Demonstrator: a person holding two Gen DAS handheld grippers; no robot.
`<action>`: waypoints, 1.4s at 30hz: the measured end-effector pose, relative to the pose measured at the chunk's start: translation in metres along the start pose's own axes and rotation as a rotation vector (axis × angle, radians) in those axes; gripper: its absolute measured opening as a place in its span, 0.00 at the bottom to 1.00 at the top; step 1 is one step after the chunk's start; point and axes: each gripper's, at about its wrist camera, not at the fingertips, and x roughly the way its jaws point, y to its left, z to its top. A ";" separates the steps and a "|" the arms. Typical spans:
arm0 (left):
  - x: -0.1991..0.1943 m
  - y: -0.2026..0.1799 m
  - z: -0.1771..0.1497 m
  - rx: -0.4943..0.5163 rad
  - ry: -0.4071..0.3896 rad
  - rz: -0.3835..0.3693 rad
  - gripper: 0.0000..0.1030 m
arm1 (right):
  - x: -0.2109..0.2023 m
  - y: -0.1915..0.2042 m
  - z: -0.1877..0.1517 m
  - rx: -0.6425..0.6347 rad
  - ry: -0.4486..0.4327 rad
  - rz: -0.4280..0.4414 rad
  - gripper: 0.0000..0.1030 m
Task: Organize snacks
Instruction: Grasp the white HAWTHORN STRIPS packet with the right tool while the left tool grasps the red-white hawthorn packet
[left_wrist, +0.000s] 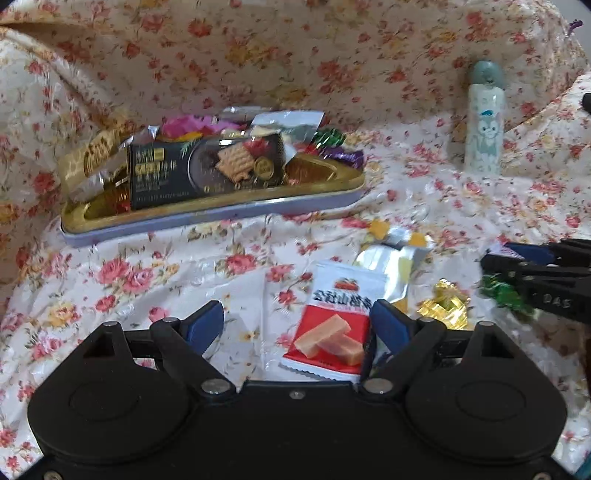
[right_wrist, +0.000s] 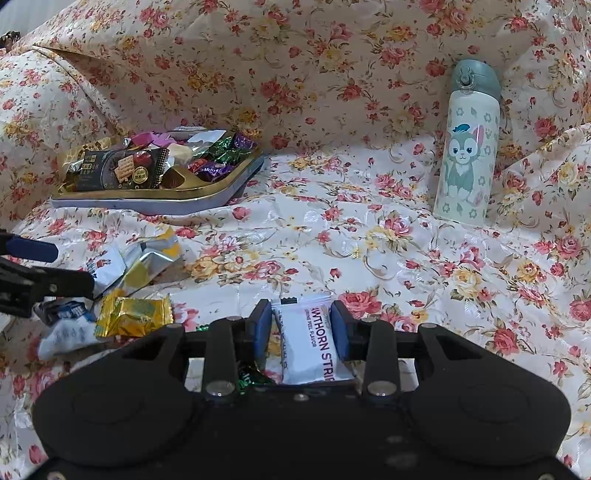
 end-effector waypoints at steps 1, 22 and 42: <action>0.001 0.002 -0.001 -0.007 -0.002 -0.002 0.86 | 0.000 0.000 0.000 -0.001 0.000 -0.001 0.36; -0.002 -0.007 0.000 0.109 0.001 -0.024 0.56 | 0.001 0.002 0.001 -0.004 0.000 -0.007 0.36; 0.004 -0.016 0.007 0.124 0.043 0.000 0.49 | 0.001 -0.001 0.001 0.006 -0.003 -0.004 0.37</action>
